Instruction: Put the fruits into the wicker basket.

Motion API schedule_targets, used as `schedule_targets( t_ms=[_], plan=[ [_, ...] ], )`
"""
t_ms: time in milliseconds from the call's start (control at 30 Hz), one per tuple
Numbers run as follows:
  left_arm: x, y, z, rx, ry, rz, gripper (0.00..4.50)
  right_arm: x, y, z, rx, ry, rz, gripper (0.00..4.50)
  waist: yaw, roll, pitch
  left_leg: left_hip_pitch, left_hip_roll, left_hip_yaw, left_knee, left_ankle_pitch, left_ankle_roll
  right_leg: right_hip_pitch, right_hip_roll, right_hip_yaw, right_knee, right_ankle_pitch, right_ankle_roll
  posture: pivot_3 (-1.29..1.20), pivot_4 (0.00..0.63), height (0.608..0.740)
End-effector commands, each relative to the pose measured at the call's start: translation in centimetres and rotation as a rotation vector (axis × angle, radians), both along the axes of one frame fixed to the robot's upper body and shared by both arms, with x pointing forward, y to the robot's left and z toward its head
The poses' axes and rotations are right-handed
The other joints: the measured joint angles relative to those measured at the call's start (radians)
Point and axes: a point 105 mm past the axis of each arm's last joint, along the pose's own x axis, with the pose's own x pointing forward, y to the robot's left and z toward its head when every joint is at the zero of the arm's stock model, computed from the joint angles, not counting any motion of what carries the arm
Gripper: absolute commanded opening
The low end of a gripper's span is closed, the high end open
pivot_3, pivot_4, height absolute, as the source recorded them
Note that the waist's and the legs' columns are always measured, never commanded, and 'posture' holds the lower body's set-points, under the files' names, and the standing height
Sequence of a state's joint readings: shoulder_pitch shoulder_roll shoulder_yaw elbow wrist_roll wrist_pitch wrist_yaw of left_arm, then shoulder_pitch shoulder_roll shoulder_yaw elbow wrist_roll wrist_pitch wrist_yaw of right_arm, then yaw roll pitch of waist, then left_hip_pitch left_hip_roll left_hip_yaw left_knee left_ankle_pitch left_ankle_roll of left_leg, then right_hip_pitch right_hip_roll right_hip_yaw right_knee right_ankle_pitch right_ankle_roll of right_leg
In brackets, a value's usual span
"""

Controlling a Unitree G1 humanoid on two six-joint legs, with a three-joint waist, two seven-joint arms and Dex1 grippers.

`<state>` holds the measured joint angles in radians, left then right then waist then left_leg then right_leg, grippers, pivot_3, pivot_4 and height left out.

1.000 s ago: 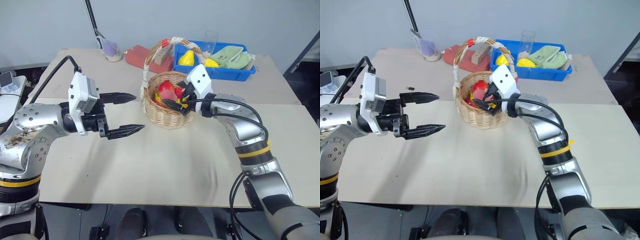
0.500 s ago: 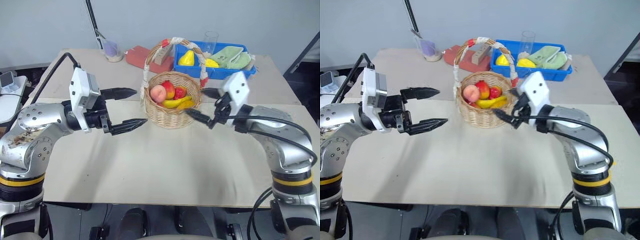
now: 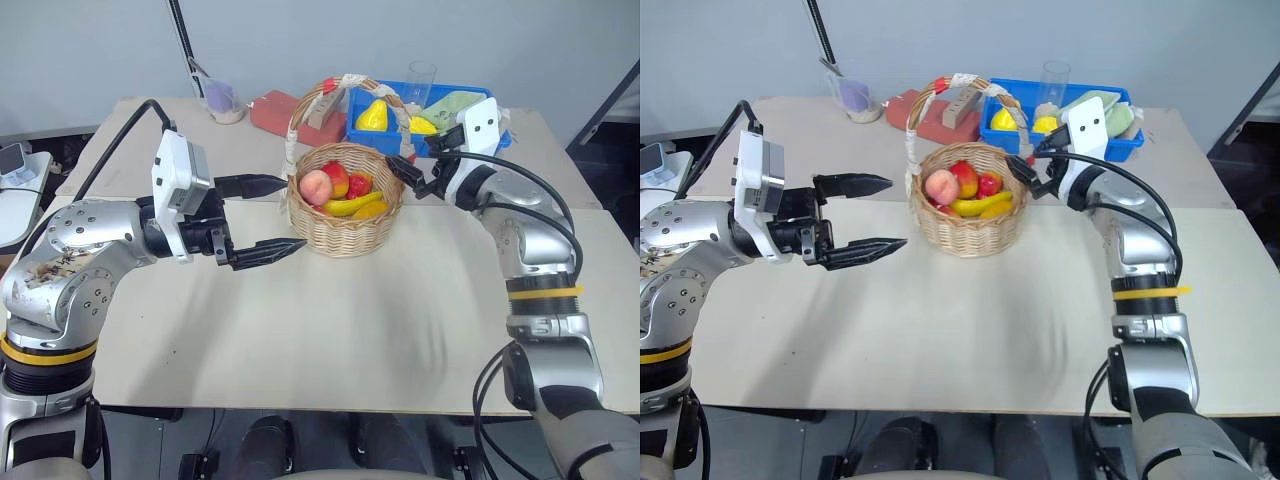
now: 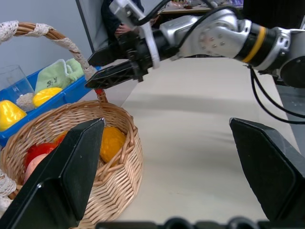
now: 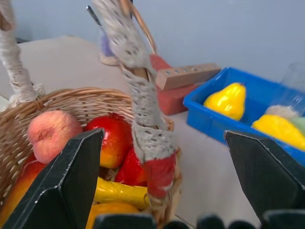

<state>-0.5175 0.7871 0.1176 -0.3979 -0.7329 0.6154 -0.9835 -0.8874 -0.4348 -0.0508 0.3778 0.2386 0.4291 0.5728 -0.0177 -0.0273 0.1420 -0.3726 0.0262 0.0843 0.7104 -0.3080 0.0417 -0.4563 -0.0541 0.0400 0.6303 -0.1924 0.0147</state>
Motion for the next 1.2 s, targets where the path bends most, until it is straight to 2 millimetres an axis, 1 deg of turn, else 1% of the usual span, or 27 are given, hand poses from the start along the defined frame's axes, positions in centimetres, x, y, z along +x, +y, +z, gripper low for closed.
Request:
schedule_targets(
  t_ms=[33,100,367,433,467,567,633,767,900,933,967,1033,1133,1200],
  plan=[
    [-0.4,-0.3,0.9,-0.003,-0.047,-0.011,4.5,0.4,0.3,1.4,0.042,-0.03,0.031,4.22,0.0,0.0,0.0,0.0,0.0,0.0,0.0,0.0,0.0,0.0,0.0,0.0,0.0,0.0,0.0,0.0,0.15,0.703],
    [-0.4,-0.4,0.9,-0.004,-0.047,-0.011,4.5,0.5,0.5,1.3,0.046,-0.023,0.039,3.67,0.0,0.0,0.0,0.0,0.001,0.0,0.0,0.0,0.0,0.0,0.0,0.0,0.0,0.0,0.0,0.0,0.15,0.703],
    [-0.3,-0.7,0.7,0.001,-0.054,-0.017,4.5,0.2,0.9,1.1,0.058,-0.019,0.057,0.85,0.0,0.0,0.0,0.0,0.001,0.0,0.0,0.0,0.0,0.0,0.0,0.0,0.0,0.0,0.0,0.0,0.15,0.703],
    [-0.2,-0.7,0.7,0.001,-0.054,-0.018,4.5,0.0,0.9,1.0,0.058,-0.02,0.058,0.25,-0.001,0.0,0.0,0.0,0.001,0.0,0.0,0.0,0.0,0.0,0.0,0.0,0.0,0.0,0.0,0.0,0.15,0.703],
    [-0.2,-0.8,0.7,0.001,-0.054,-0.019,4.5,-0.1,0.9,1.0,0.057,-0.022,0.058,0.15,-0.001,0.0,0.0,0.0,0.001,0.0,0.0,0.0,0.0,0.0,0.0,0.0,0.0,0.0,0.0,0.0,0.15,0.703],
    [-0.1,-0.8,0.7,-0.001,-0.054,-0.024,4.5,-0.6,0.7,1.3,0.054,-0.038,0.058,0.15,0.0,0.0,0.0,0.0,0.001,0.0,0.0,0.0,0.0,0.0,0.0,-0.001,0.0,0.0,0.0,0.0,0.15,0.703],
    [0.0,-1.0,0.8,-0.007,-0.056,-0.027,4.5,-1.4,-0.3,1.7,0.056,-0.058,0.044,0.15,0.003,0.0,0.0,-0.001,0.001,0.0,0.0,0.0,0.0,0.0,0.0,-0.001,0.0,0.0,0.0,0.0,0.15,0.703],
    [0.3,-1.4,1.3,-0.042,-0.059,-0.028,4.5,-3.6,-4.4,2.2,0.035,-0.104,-0.067,0.15,0.017,0.0,0.0,-0.002,0.001,-0.001,0.0,0.0,0.0,0.0,-0.001,-0.002,0.0,0.0,0.0,0.0,0.15,0.703],
    [0.5,-2.0,1.5,-0.065,-0.057,-0.043,4.5,-5.4,-9.0,2.9,0.02,-0.157,-0.245,0.15,0.019,0.0,0.0,-0.003,-0.001,-0.001,0.0,0.0,0.0,0.0,-0.002,-0.002,-0.001,0.0,0.001,0.0,0.15,0.703],
    [0.5,-2.0,1.5,-0.066,-0.057,-0.045,4.5,-5.6,-9.5,3.0,0.022,-0.163,-0.27,0.15,0.017,0.0,0.0,-0.003,-0.001,-0.001,0.0,0.0,0.0,0.0,-0.002,-0.001,-0.001,0.0,0.001,0.0,0.15,0.703],
    [0.6,-2.2,1.5,-0.068,-0.056,-0.049,4.5,-5.8,-10.5,2.9,0.027,-0.166,-0.309,0.15,0.014,0.0,0.0,-0.002,-0.001,-0.001,0.0,0.0,0.0,0.0,-0.002,-0.001,-0.001,0.0,0.001,0.0,0.15,0.703],
    [0.8,-2.4,1.4,-0.068,-0.055,-0.056,4.5,-6.0,-11.7,2.3,0.035,-0.158,-0.354,0.15,0.005,0.0,0.0,-0.001,-0.003,-0.001,0.0,0.0,0.0,0.0,-0.001,-0.001,0.0,0.0,0.001,0.0,0.15,0.703],
    [1.1,-2.5,1.3,-0.063,-0.059,-0.058,4.5,-5.6,-12.9,1.2,0.056,-0.13,-0.417,0.15,-0.006,0.0,0.0,-0.001,-0.003,-0.001,-0.001,0.0,0.0,0.0,0.0,0.001,0.0,0.0,0.001,0.0,0.15,0.703],
    [1.2,-2.5,1.3,-0.057,-0.062,-0.055,4.5,-5.3,-13.3,0.9,0.072,-0.121,-0.445,0.15,-0.01,0.0,0.0,-0.001,-0.003,-0.001,-0.001,0.0,0.0,0.0,0.0,0.001,0.0,0.0,0.001,0.0,0.15,0.703]
  ],
)
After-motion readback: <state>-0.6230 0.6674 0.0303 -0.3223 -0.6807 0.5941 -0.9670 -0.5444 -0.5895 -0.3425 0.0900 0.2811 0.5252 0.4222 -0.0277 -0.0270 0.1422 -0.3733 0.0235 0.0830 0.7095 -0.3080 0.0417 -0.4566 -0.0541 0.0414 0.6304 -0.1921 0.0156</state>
